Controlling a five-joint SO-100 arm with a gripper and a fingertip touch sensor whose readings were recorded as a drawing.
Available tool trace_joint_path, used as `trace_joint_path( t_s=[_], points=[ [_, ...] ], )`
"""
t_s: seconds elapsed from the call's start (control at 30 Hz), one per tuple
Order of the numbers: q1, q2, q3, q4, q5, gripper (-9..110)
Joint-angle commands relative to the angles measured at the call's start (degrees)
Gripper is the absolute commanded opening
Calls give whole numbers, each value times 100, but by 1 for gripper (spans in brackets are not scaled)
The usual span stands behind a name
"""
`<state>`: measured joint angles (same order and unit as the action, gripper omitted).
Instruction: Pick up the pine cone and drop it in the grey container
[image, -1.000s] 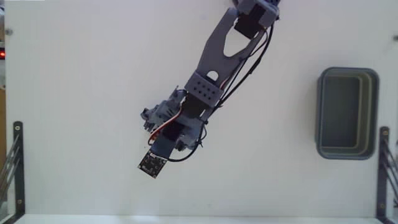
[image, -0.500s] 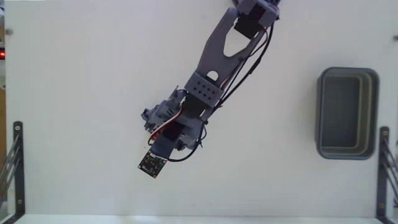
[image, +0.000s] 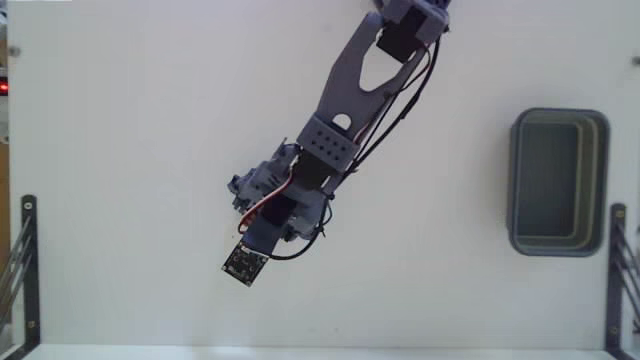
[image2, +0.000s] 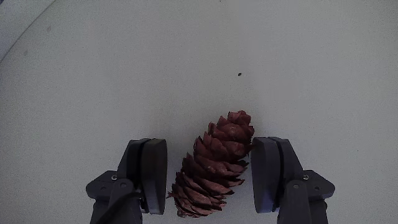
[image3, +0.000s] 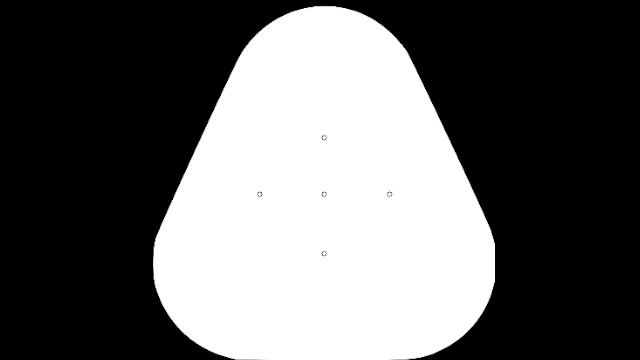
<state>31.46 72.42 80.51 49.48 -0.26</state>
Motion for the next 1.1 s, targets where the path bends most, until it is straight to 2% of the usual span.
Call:
trace_joint_path(
  t_s=[0.0, 1.07],
  points=[
    [150, 213, 19, -123, 26, 79],
    [150, 213, 19, -123, 26, 71]
  ],
)
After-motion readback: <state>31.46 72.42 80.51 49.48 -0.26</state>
